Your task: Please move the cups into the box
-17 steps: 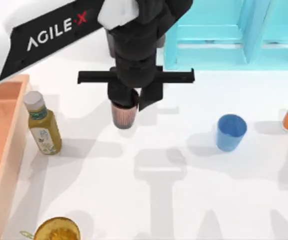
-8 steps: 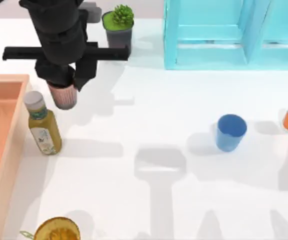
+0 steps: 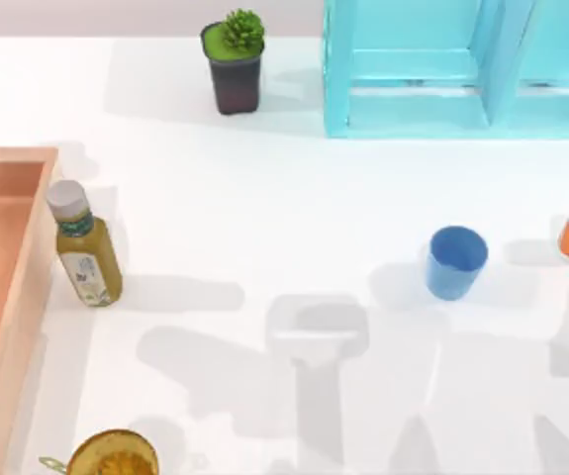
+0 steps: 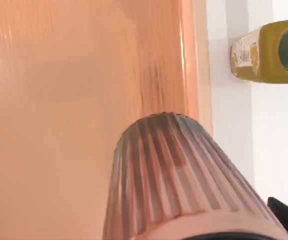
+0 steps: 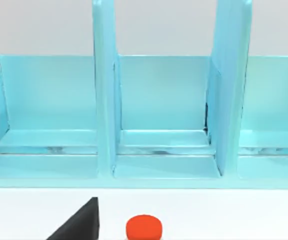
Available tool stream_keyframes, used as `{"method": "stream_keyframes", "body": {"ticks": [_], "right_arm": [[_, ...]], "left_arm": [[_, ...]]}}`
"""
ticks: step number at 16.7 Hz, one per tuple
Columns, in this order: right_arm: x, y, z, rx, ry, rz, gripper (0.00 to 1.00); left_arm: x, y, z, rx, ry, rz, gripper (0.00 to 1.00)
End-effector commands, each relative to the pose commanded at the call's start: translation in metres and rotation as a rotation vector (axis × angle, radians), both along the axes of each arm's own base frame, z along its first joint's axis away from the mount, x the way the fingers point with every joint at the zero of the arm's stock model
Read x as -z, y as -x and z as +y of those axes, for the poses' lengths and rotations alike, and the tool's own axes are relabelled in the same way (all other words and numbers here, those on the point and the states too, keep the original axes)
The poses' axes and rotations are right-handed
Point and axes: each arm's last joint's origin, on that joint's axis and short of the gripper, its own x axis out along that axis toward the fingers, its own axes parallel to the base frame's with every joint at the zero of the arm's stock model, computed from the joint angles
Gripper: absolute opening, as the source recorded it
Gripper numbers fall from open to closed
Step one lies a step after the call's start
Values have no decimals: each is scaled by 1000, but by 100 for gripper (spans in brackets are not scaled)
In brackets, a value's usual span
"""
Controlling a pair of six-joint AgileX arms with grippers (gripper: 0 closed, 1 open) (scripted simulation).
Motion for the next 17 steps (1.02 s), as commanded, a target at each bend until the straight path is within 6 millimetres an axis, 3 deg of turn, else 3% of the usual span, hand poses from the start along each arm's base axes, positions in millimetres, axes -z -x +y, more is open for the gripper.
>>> {"method": "stream_keyframes", "body": {"ticks": [3,6,9,14,17], "right_arm": [[0,0,0,0,0,0,100],[0,0,0,0,0,0,100],[0,0,0,0,0,0,100],[0,0,0,0,0,0,100],[0,0,0,0,0,0,100]], "left_arm": [[25,13,54,-60,32,117,0],[45,39,81,-63,61,209,0],[52,52,90,-67,47,243,0],[53,51,89,-62,45,243,0],[71,50,91,-60,45,244,0]]}}
